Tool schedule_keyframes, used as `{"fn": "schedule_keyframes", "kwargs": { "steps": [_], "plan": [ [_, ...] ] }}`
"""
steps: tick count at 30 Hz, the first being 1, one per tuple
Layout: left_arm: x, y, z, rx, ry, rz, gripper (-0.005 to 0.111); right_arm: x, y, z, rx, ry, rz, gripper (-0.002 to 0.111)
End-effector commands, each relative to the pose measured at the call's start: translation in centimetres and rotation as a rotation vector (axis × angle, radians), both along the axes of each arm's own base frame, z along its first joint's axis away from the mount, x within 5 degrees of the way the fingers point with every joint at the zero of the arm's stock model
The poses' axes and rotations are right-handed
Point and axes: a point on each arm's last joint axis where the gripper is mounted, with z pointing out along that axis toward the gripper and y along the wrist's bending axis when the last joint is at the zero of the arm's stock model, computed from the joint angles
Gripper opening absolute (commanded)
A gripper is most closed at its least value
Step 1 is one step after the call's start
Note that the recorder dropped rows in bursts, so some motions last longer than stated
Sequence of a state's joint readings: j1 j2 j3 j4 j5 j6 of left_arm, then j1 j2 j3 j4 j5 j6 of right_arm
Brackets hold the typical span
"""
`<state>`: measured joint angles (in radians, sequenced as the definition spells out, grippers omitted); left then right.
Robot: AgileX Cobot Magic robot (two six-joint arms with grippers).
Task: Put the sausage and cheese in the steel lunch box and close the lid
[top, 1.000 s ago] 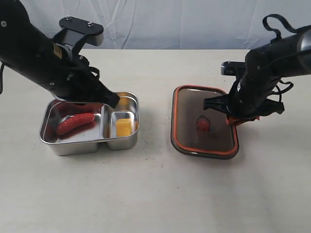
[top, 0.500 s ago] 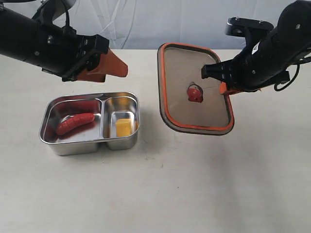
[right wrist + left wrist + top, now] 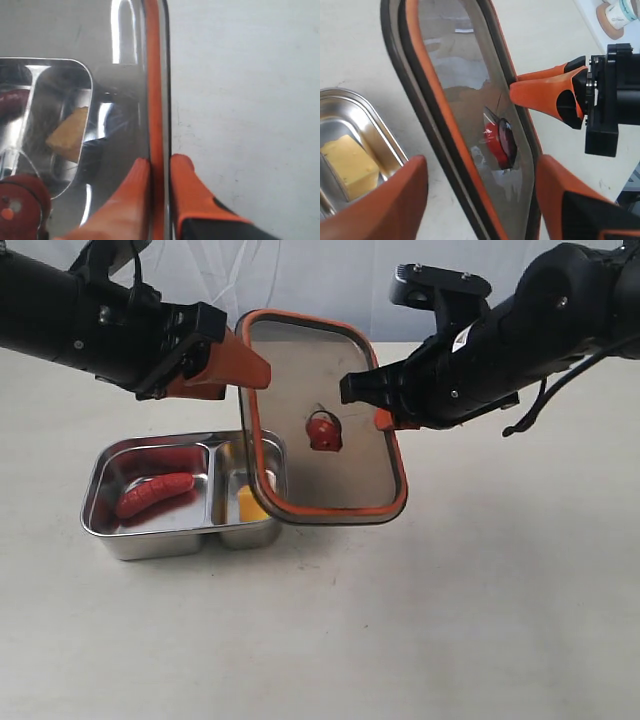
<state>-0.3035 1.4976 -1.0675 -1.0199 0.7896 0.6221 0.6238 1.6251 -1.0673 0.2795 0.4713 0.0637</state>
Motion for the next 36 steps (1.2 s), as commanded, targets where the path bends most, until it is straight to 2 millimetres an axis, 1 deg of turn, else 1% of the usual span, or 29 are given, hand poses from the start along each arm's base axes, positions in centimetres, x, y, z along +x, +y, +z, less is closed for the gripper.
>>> {"fn": "schedule_keyframes", "kwargs": {
  "steps": [1, 6, 12, 14, 16, 17, 19, 20, 21, 22, 27, 30, 32, 34, 36],
  "plan": [
    [0.0, 0.1, 0.3, -0.01, -0.013, 0.009, 0.06, -0.4, 0.4, 0.4, 0.026, -0.02, 0.008, -0.001],
    [0.1, 0.2, 0.0, 0.008, -0.013, 0.004, 0.06, -1.0, 1.0, 0.9, 0.042, -0.039, 0.041, -0.001],
    [0.5, 0.1, -0.5, 0.014, -0.008, 0.019, 0.06, -2.0, 1.7, 2.1, 0.068, -0.076, 0.081, -0.001],
    [0.5, 0.1, -0.6, 0.018, -0.008, 0.02, 0.058, -2.2, 1.8, 2.3, 0.076, -0.081, 0.09, -0.001],
    [0.6, 0.2, -0.6, 0.022, -0.01, 0.021, 0.048, -2.5, 2.1, 2.4, 0.08, -0.086, 0.101, -0.001],
    [0.6, 0.2, -0.6, 0.021, -0.01, 0.02, 0.04, -2.6, 2.2, 2.4, 0.081, -0.088, 0.105, -0.001],
    [0.6, 0.2, -0.6, 0.021, -0.01, 0.02, 0.021, -2.7, 2.3, 2.5, 0.081, -0.093, 0.115, -0.001],
    [0.6, 0.2, -0.6, 0.021, -0.01, 0.02, 0.013, -2.7, 2.3, 2.5, 0.081, -0.096, 0.117, -0.001],
    [0.6, 0.2, -0.6, 0.021, -0.01, 0.02, 0.003, -2.7, 2.3, 2.6, 0.082, -0.097, 0.117, -0.001],
    [0.6, 0.2, -0.6, 0.022, -0.012, 0.019, 0.0, -2.7, 2.3, 2.6, 0.082, -0.097, 0.117, -0.001],
    [0.6, 0.2, -0.6, 0.027, -0.013, 0.017, 0.0, -2.7, 2.3, 2.6, 0.082, -0.098, 0.116, -0.001],
    [0.6, 0.5, -0.7, 0.074, -0.046, 0.017, 0.0, -2.6, 2.1, 2.8, 0.082, -0.111, 0.113, 0.0],
    [0.7, 0.7, -0.8, 0.113, -0.066, 0.013, 0.0, -2.4, 1.6, 3.1, 0.071, -0.13, 0.112, 0.009],
    [0.7, 0.9, -0.9, 0.139, -0.084, 0.012, 0.0, -2.4, 1.2, 3.7, 0.065, -0.155, 0.114, 0.023],
    [0.7, 0.9, -0.7, 0.141, -0.098, 0.019, 0.0, -2.6, 0.9, 4.2, 0.053, -0.186, 0.127, 0.041]
  ]
}}
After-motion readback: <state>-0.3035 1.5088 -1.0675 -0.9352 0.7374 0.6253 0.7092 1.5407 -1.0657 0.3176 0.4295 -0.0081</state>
